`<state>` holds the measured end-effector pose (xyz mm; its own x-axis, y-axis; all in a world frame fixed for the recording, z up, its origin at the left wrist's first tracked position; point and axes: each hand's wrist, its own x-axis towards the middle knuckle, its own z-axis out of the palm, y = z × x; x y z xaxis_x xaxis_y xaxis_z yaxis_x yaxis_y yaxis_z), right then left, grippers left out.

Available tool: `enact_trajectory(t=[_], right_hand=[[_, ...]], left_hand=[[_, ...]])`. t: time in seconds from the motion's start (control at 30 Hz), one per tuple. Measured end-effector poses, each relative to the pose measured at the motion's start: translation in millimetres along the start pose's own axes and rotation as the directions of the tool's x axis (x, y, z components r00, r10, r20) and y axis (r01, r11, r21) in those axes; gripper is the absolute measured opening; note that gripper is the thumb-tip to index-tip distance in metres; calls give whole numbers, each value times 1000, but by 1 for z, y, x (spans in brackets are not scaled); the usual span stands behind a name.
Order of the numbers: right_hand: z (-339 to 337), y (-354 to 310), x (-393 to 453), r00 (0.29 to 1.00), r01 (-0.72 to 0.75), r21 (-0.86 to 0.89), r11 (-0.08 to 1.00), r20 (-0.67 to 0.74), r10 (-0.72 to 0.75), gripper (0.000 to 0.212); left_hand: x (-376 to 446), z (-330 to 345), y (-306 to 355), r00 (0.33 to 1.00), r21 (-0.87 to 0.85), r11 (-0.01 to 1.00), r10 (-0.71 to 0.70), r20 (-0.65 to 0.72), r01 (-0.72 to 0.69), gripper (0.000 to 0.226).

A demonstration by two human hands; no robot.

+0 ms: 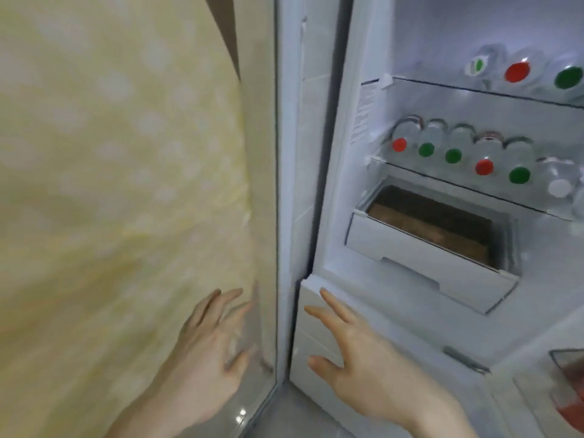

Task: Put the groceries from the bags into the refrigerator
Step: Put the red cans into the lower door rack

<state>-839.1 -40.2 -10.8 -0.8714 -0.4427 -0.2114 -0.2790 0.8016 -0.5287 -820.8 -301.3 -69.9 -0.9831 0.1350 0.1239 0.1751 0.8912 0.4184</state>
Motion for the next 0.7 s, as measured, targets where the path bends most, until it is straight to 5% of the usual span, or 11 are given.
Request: enact_trajectory(t=[0.17,0.4,0.53,0.7], right_hand=[[21,-14,68,943,265,-17,964,212,-256,68],[59,-59,109,730,546,-1,838,492,-474,65],[89,-109,96,527,720,16,694,638,-561,61],[130,-178,53,266,879,132,458,661,-701,59]], left_hand=[[-56,-7,-20,939,34,940,-339,-55,341,66],[-137,-8,-4,744,21,749,-655,-129,663,65],[-204,-17,19,554,6,568,-800,-228,823,64],[-306,-19,57,280,-127,344,-891,-358,930,62]])
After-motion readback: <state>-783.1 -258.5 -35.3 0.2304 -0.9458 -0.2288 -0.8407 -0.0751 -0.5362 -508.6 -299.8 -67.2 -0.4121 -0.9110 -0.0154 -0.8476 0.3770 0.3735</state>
